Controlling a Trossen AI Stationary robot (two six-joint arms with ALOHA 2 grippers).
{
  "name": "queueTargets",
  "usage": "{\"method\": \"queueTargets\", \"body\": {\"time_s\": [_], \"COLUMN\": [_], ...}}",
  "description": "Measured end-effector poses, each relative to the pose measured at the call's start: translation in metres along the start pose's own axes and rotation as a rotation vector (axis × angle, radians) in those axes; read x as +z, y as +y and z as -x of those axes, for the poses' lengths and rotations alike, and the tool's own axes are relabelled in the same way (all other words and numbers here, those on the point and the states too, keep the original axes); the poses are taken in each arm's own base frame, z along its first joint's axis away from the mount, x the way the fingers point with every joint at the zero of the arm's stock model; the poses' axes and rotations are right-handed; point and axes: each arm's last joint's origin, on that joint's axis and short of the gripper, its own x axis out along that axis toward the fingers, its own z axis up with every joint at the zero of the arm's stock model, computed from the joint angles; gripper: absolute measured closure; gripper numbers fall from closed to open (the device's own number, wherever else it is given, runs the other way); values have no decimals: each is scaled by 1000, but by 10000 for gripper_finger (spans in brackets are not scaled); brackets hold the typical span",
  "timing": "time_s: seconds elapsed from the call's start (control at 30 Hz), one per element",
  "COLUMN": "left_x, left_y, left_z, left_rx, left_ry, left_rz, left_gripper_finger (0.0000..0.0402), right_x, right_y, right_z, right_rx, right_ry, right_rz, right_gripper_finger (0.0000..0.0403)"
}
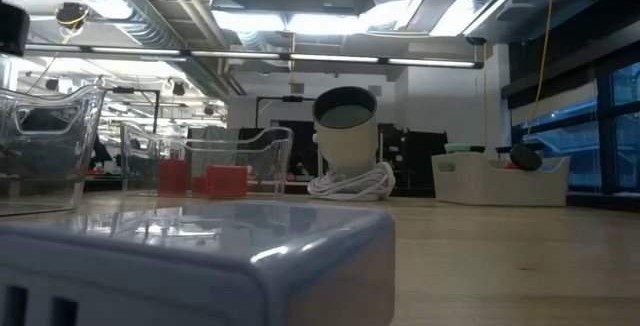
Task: Pick & Place Office items
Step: Put the white digital clock into the bottom transparent bin
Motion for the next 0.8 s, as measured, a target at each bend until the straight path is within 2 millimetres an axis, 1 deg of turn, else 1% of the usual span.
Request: {"method": "queueTargets", "body": {"time_s": [0.23,0.63,0.8], "left_x": [-1,-2,-2], "left_y": [7,7,7], "left_z": [-10,-10,-10], "left_rx": [35,30,30], "left_ry": [20,27,33], "left_rz": [-5,-30,-23], "left_gripper_finger": [346,320,299], "right_x": [1,1,1], "right_y": [-1,-1,-1], "right_z": [0,0,0], "right_rx": [-31,-32,-32], "right_ry": [-31,-31,-31], "right_rz": [0,0,0], "right_gripper_finger": [124,124,124]}}
